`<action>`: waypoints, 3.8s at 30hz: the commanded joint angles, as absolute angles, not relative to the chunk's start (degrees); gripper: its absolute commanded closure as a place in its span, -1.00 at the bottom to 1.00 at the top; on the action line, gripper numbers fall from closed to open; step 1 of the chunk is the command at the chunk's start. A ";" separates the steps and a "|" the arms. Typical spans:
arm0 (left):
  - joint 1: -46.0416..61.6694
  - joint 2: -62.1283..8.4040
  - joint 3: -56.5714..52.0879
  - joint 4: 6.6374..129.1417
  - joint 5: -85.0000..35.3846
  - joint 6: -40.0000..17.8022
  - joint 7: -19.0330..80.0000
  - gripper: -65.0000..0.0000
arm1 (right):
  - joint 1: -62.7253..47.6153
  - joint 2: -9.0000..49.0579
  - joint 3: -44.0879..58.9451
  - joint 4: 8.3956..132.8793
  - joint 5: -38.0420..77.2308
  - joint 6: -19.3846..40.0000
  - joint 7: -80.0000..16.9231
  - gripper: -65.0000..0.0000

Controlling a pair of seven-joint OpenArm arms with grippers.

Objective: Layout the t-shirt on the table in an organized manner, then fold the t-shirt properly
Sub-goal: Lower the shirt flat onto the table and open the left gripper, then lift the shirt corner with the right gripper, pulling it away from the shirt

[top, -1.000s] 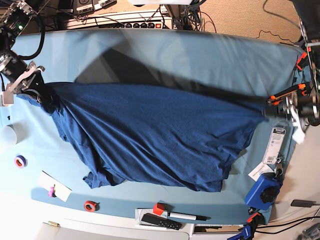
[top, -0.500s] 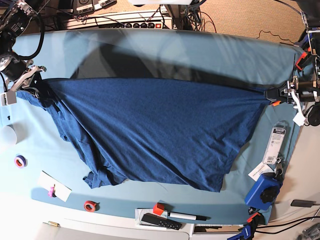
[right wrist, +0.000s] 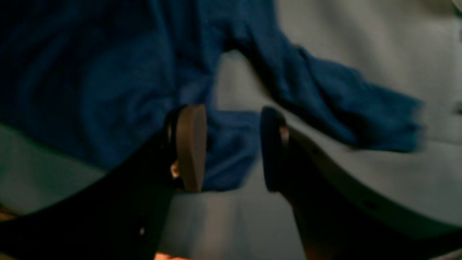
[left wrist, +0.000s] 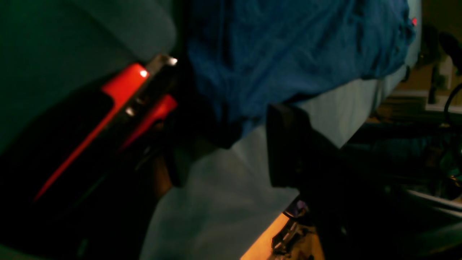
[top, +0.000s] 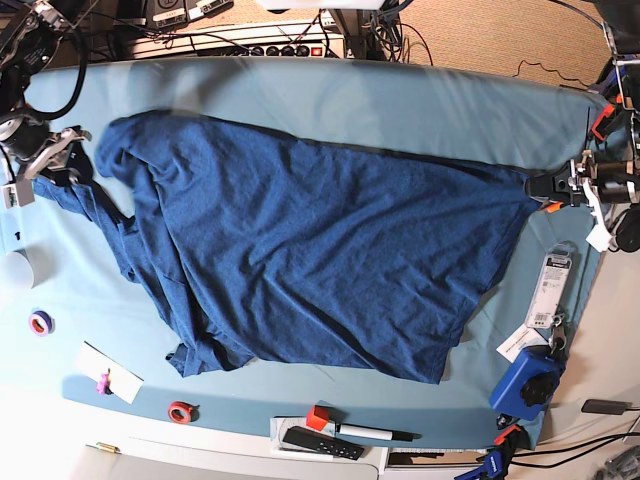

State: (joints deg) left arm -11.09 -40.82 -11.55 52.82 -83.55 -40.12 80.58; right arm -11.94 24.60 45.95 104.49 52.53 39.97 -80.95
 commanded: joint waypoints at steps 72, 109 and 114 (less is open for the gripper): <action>-23.00 -45.71 -29.43 53.63 -85.00 -40.00 80.00 -0.02 | -7.97 33.34 46.19 91.11 33.87 38.30 -79.00 1.00; -23.00 -45.71 -29.43 53.63 -85.00 -40.00 80.00 -0.02 | -61.58 33.17 46.24 127.50 47.11 40.00 -80.00 1.00; -23.00 -45.71 -29.43 53.63 -85.00 -40.00 80.00 -0.02 | -70.76 33.17 46.78 129.01 47.00 40.00 -80.00 1.00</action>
